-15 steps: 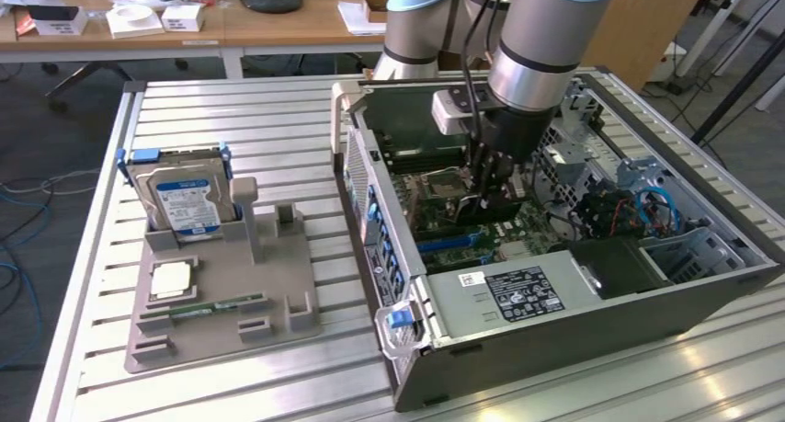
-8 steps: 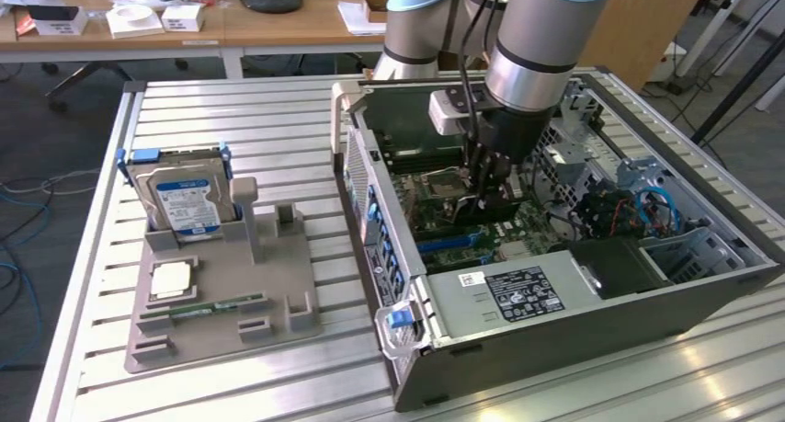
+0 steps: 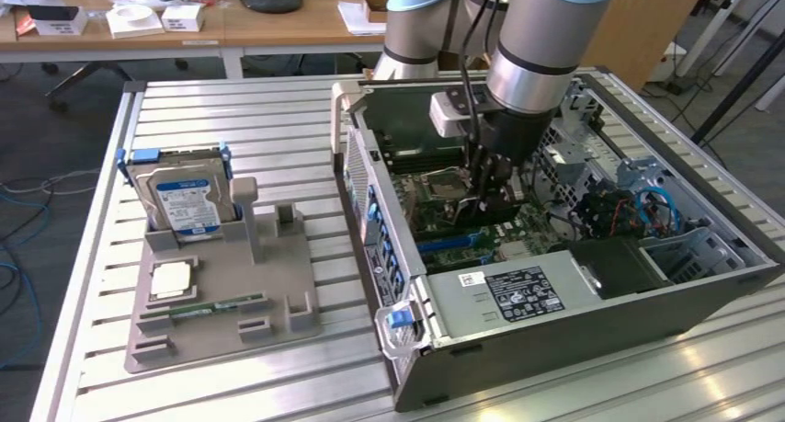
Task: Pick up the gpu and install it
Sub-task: 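Insert the gpu into the slot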
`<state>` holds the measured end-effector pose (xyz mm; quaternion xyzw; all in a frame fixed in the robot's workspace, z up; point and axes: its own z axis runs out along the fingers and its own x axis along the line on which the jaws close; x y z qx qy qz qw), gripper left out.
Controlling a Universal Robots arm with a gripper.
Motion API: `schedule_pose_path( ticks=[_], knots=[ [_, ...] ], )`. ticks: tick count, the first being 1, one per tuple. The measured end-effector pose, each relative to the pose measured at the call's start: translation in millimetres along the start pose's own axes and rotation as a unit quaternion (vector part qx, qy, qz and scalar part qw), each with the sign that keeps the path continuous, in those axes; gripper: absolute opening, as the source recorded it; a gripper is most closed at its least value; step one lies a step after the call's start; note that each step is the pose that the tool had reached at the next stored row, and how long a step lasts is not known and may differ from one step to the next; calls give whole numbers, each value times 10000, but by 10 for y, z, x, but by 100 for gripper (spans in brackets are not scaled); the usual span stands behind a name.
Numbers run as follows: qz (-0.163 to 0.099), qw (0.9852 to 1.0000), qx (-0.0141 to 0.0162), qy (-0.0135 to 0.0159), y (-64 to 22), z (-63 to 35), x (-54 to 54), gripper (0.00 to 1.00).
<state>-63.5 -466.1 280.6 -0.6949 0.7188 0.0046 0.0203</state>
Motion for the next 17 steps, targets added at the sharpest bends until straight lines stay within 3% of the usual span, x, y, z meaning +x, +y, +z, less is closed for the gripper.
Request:
schedule_pose_path(
  ticks=[17],
  knots=[
    [1, 10000, 0, 1, 9, 51, 2, 26]
  ],
)
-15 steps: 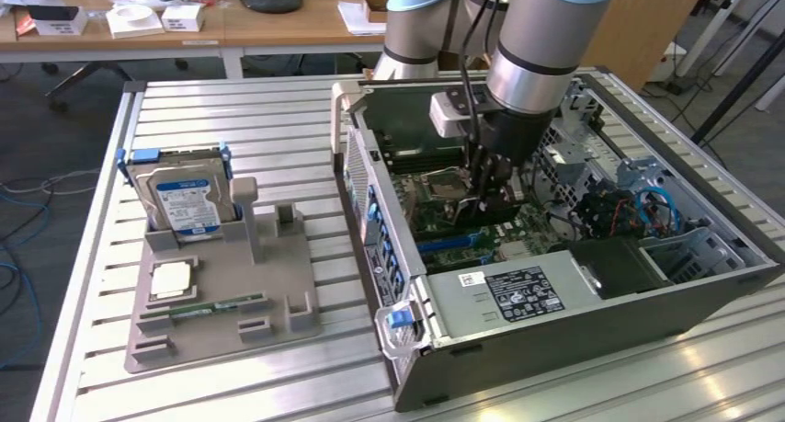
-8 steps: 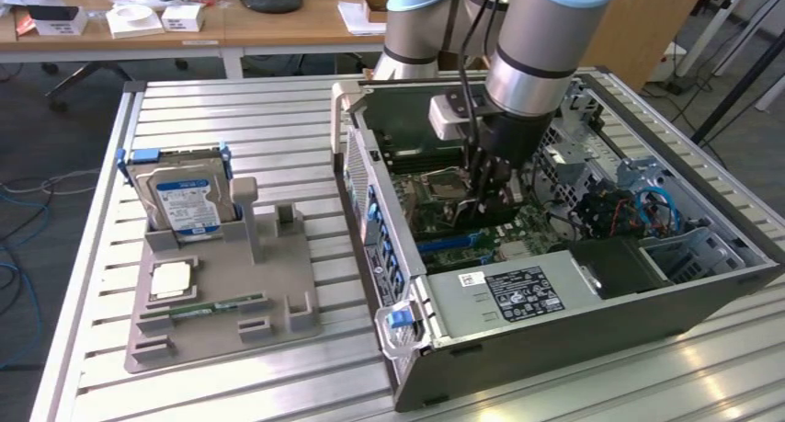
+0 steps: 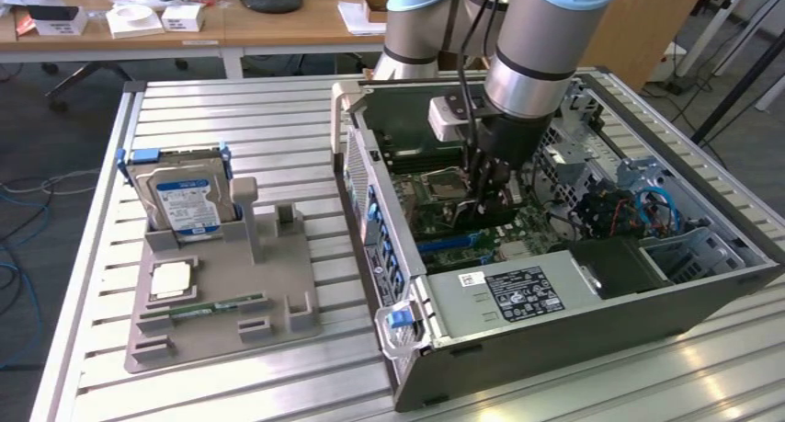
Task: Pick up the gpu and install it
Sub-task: 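Insert the gpu into the slot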
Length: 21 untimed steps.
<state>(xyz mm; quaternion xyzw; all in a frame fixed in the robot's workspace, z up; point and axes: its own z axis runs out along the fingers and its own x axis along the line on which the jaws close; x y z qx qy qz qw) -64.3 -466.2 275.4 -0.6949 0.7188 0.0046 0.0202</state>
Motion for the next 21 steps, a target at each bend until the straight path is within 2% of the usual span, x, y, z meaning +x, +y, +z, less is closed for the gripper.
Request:
schedule_pose_path(
  ticks=[21],
  knots=[
    [0, 10000, 1, -1, 58, 49, 3, 26]
  ],
)
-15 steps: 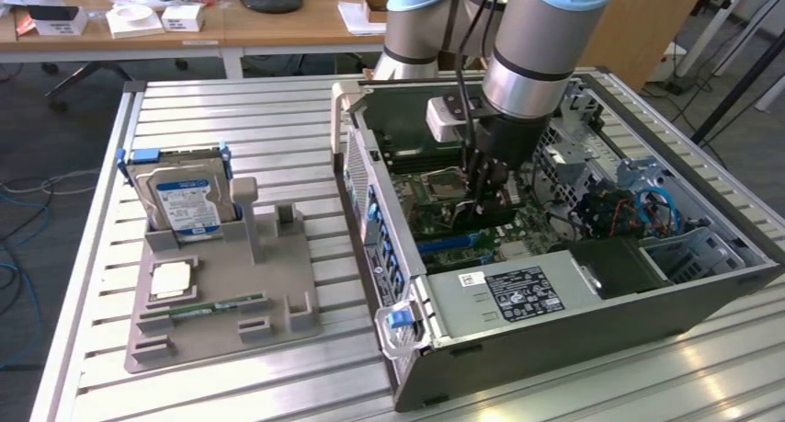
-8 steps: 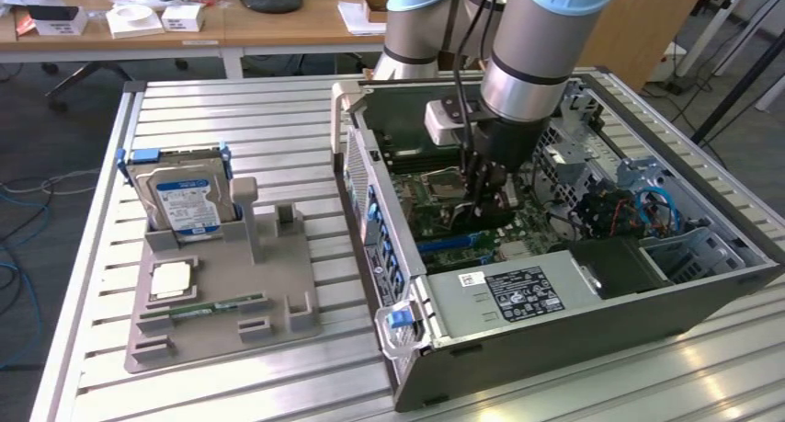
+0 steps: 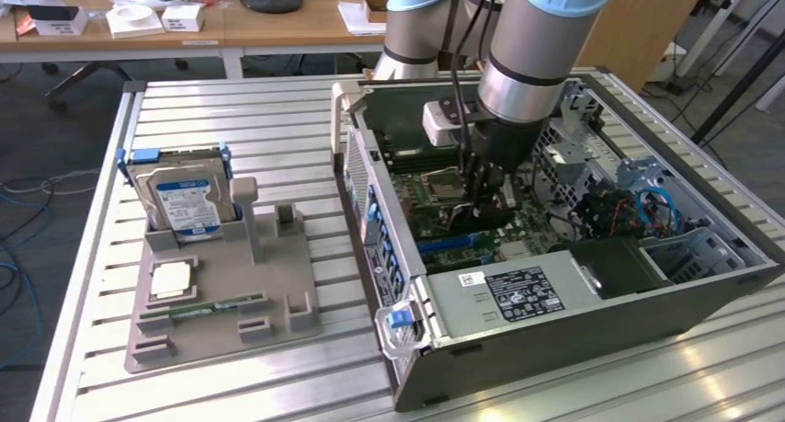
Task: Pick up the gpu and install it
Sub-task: 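Insert the gpu into the slot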
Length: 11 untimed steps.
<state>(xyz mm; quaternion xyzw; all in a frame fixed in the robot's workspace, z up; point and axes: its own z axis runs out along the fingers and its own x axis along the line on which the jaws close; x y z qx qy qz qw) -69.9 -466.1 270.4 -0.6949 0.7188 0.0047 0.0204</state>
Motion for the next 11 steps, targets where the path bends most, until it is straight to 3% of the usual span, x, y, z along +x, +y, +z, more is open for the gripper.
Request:
schedule_pose_path(
  ticks=[11],
  knots=[
    [0, 10000, 0, 1, 39, -1, 2, 26]
  ],
)
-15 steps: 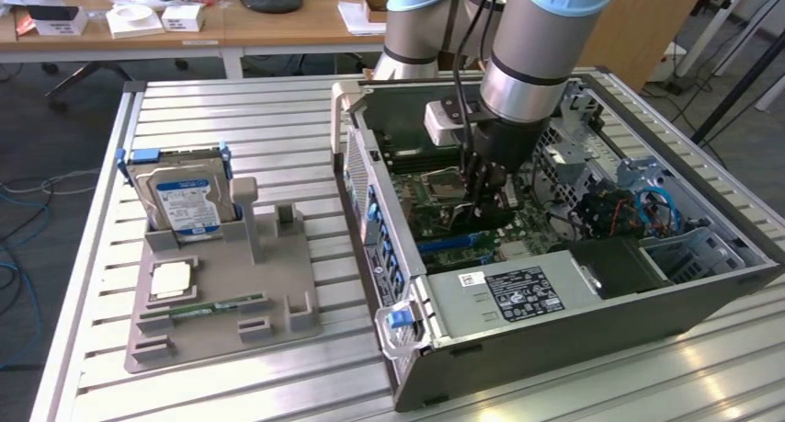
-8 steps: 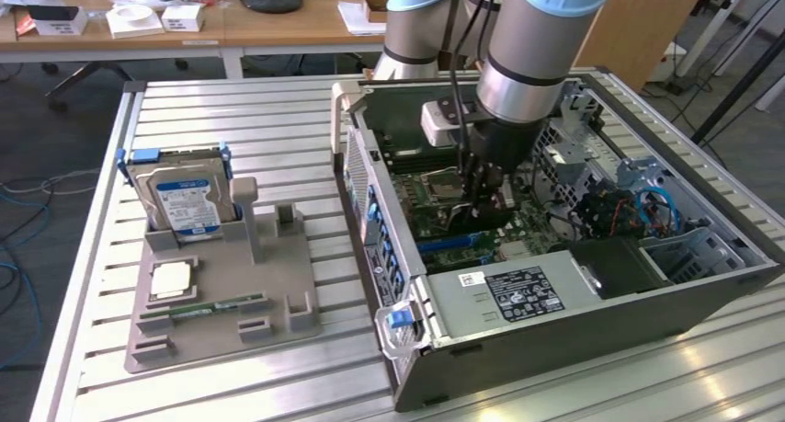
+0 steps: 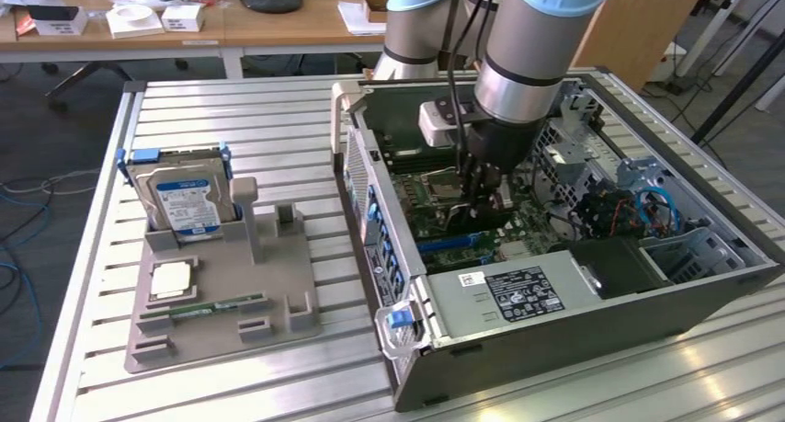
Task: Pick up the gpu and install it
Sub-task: 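Insert the gpu into the slot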
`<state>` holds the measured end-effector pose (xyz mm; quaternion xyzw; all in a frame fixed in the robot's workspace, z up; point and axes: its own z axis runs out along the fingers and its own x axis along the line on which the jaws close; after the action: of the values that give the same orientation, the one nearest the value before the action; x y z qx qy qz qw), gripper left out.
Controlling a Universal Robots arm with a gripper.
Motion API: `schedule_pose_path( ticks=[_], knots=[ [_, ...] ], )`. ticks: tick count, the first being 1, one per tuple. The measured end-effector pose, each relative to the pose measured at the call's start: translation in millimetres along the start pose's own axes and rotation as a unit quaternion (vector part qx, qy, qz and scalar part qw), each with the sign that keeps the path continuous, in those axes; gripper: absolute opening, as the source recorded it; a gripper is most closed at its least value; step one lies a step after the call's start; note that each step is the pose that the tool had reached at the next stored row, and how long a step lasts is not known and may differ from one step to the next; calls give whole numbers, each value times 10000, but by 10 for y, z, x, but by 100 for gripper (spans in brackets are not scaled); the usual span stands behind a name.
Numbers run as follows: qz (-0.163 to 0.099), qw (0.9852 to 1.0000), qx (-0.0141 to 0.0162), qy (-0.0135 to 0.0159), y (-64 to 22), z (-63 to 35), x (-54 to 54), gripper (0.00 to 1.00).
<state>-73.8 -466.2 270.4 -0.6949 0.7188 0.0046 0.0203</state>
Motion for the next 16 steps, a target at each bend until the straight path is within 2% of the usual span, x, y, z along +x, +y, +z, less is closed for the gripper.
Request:
schedule_pose_path(
  ticks=[16],
  knots=[
    [0, 10000, 0, 0, 26, -1, 11, 26]
  ],
)
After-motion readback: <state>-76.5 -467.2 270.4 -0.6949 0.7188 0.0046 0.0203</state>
